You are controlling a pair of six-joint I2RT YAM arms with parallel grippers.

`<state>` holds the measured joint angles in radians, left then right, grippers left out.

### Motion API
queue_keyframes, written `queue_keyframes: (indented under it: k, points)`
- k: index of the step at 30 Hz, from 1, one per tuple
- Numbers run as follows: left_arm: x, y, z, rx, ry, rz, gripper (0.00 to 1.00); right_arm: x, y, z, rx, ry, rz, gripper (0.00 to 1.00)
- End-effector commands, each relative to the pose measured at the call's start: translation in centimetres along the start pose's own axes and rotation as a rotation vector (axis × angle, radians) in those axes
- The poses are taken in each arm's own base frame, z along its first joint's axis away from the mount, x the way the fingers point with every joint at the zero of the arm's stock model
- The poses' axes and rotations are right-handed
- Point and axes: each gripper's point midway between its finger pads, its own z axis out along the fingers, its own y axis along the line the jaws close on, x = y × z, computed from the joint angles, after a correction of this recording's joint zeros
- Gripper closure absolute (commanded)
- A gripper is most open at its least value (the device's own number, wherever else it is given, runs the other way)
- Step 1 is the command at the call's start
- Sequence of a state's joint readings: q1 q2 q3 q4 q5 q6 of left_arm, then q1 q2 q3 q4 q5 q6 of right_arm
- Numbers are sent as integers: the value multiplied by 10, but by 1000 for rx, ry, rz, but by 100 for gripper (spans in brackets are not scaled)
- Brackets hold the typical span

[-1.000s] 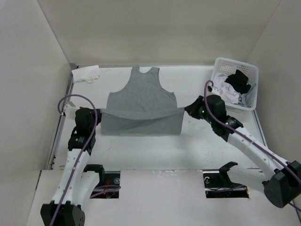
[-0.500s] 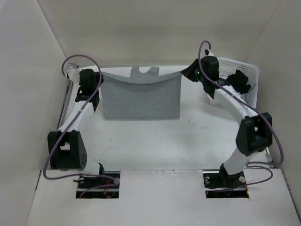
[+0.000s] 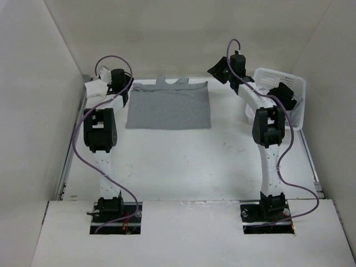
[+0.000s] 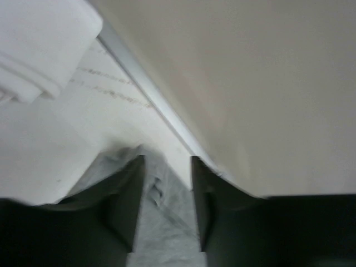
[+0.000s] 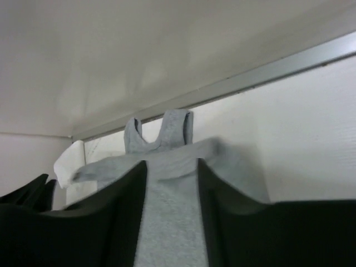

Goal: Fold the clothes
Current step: Fold the tank top

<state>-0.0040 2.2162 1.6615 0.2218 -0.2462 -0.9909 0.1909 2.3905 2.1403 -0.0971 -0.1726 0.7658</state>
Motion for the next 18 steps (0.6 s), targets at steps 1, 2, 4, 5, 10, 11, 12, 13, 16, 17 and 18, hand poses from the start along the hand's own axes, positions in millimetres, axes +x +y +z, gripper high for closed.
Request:
queue_keyframes:
  k: [1,2,4,5,10,11,12,13,16,17,18]
  points:
    - [-43,-48,-18,122,-68,-8,57,-23,31,-14,-66,-52,-14,45]
    - [-48,-50,-28,131,-79,-2,52,-20,37,-22,-69,-52,-34,44]
    - [-55,-55,-56,173,-100,30,49,-13,46,-42,-63,-53,-59,43]
    - [-54,-54,-72,183,-103,43,49,-8,51,-55,-60,-58,-74,45]
    - [1,0,-156,127,-20,90,51,61,33,-109,-2,13,-100,99]
    - [10,23,-168,86,-6,98,52,80,24,-116,16,43,-98,100]
    - [17,46,-178,45,8,96,53,95,13,-124,39,62,-99,98]
    - [25,69,-189,5,30,84,54,109,3,-133,62,68,-100,93]
    - [42,131,-213,-97,91,35,56,131,-25,-161,116,44,-91,66]
    - [47,140,-217,-106,111,26,56,136,-31,-167,123,42,-87,62]
    - [53,151,-221,-115,141,8,55,141,-38,-174,130,42,-80,57]
